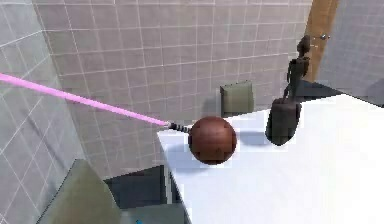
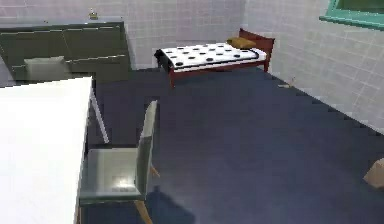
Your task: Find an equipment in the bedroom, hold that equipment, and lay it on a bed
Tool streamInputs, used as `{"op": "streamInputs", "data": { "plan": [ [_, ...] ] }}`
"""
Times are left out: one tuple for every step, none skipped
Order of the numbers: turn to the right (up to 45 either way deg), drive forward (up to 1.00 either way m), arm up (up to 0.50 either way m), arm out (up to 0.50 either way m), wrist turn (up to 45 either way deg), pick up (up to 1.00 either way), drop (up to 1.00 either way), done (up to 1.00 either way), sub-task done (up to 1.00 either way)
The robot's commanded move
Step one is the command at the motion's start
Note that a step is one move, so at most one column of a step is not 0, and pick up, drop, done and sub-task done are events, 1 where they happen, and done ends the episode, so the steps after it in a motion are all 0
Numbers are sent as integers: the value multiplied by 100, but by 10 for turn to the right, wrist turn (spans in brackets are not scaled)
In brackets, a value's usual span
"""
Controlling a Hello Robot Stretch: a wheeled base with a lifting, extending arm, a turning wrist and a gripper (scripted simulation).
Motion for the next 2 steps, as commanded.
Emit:
{"op": "streamInputs", "data": {
  "plan": [
    [450, 0, 0, 0, 0, 0, 0, 0, 0],
    [450, 0, 0, 0, 0, 0, 0, 0, 0]
  ]
}}
